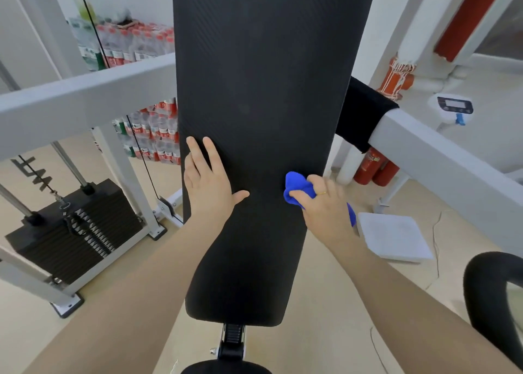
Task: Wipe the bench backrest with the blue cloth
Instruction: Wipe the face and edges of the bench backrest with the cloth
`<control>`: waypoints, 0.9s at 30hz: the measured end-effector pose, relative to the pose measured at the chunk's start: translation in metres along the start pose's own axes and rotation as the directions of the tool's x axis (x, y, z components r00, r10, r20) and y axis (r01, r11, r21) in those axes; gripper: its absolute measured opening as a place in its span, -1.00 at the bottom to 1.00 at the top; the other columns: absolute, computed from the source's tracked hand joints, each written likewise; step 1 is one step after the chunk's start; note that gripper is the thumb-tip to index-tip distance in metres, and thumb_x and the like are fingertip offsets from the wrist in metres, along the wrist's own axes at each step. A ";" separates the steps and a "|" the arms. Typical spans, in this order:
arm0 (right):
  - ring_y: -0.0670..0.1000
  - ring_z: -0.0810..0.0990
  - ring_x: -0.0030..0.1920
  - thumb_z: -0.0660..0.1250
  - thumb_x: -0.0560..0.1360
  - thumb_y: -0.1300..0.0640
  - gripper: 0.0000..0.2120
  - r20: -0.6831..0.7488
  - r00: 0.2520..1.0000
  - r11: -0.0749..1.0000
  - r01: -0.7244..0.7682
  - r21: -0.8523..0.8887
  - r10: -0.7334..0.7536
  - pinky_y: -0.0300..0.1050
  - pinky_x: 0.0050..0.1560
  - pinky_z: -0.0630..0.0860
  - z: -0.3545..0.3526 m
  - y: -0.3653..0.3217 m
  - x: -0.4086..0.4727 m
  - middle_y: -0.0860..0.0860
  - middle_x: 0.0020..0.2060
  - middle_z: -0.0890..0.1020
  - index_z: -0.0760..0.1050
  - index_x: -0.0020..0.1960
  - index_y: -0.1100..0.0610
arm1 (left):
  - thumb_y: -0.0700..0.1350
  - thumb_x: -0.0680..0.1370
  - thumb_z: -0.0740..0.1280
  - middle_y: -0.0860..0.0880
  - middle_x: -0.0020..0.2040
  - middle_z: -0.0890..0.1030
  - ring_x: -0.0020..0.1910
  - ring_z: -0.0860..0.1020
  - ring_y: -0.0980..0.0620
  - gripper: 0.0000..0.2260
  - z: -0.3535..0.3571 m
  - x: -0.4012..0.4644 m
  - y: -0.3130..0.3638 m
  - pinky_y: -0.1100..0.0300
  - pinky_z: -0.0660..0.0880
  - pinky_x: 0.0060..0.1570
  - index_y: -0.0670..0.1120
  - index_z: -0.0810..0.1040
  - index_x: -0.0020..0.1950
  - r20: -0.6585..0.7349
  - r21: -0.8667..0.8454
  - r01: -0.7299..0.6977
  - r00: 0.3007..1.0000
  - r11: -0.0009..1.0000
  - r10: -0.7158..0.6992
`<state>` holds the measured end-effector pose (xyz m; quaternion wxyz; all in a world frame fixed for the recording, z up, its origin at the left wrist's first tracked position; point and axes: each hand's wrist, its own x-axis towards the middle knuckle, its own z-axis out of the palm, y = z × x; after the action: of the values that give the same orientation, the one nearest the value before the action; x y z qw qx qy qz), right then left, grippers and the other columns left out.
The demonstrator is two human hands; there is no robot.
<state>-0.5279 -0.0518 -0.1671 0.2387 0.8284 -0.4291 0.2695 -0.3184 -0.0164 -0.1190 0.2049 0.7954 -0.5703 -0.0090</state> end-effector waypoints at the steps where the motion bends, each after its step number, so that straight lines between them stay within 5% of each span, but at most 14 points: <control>1: 0.15 0.46 -0.14 0.55 0.11 0.37 -0.53 0.039 0.999 1.000 0.015 0.000 -0.015 -0.03 -0.21 0.49 -0.003 -0.001 -0.002 0.08 0.07 0.32 0.62 -0.04 0.05 | 0.18 0.32 0.46 -0.27 0.50 -0.23 0.48 -0.03 -0.28 0.12 -0.002 0.000 0.001 -0.06 -0.01 0.44 -0.19 -0.31 0.48 0.000 0.011 -0.006 1.000 1.000 0.006; 4: 0.12 0.29 -0.09 0.49 0.17 0.40 -0.57 -0.040 0.999 1.000 -0.025 -0.018 0.024 -0.01 -0.13 0.43 -0.019 0.005 0.031 0.09 0.09 0.30 0.60 -0.02 0.08 | 0.21 0.33 0.45 -0.27 0.50 -0.22 0.48 -0.01 -0.27 0.12 -0.003 0.001 -0.002 -0.06 0.01 0.44 -0.19 -0.31 0.48 -0.001 0.020 -0.019 1.000 1.000 0.019; 10: 0.11 0.27 0.00 0.35 0.36 0.29 -0.71 -0.311 0.931 0.979 -0.202 0.003 0.193 0.01 -0.02 0.34 -0.028 0.015 0.097 0.04 0.12 0.26 0.58 0.05 0.05 | 0.25 0.32 0.42 -0.28 0.51 -0.19 0.47 0.01 -0.29 0.10 0.004 0.002 -0.009 -0.09 0.04 0.42 -0.18 -0.26 0.49 -0.043 0.042 -0.048 0.998 0.998 0.050; 16: 0.17 0.34 -0.07 0.33 0.37 0.14 -0.81 -0.124 0.991 0.998 0.052 -0.022 -0.055 0.05 -0.09 0.28 0.020 -0.011 0.001 0.10 0.08 0.34 0.62 -0.04 0.06 | 0.26 0.30 0.42 -0.29 0.51 -0.15 0.45 0.07 -0.29 0.11 0.009 0.004 -0.013 -0.09 0.09 0.41 -0.19 -0.23 0.50 -0.071 0.060 -0.061 0.995 0.996 0.065; 19: 0.15 0.34 -0.11 0.43 0.27 0.27 -0.73 -0.027 0.987 0.984 0.158 -0.084 -0.160 0.02 -0.14 0.38 0.026 -0.019 -0.022 0.11 0.05 0.35 0.63 -0.06 0.05 | 0.27 0.30 0.42 -0.29 0.51 -0.14 0.45 0.08 -0.29 0.11 0.008 0.003 -0.013 -0.09 0.10 0.40 -0.19 -0.23 0.50 -0.064 0.067 -0.059 0.996 0.996 0.063; 23: 0.14 0.35 -0.13 0.31 0.36 0.26 -0.75 -0.194 0.981 0.998 -0.017 -0.068 0.003 -0.01 -0.16 0.24 -0.008 -0.003 0.050 0.11 0.05 0.35 0.61 -0.01 0.06 | 0.26 0.32 0.41 -0.27 0.51 -0.19 0.47 0.01 -0.28 0.10 0.006 0.004 -0.011 -0.08 0.04 0.42 -0.17 -0.27 0.49 -0.035 0.057 -0.056 0.998 0.997 0.058; 27: 0.11 0.34 -0.13 0.40 0.33 0.29 -0.74 -0.275 0.959 0.994 -0.092 -0.066 0.071 -0.04 -0.17 0.27 -0.016 0.004 0.077 0.07 0.03 0.37 0.60 -0.03 0.05 | 0.27 0.33 0.39 -0.28 0.51 -0.19 0.47 0.01 -0.27 0.08 0.004 0.002 -0.011 -0.07 0.03 0.43 -0.17 -0.26 0.49 -0.029 0.062 -0.066 0.997 0.996 0.068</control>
<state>-0.4975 -0.0888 -0.1049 0.3163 0.7552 -0.4364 0.3731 -0.3089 -0.0163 -0.1261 0.1898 0.7817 -0.5935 0.0276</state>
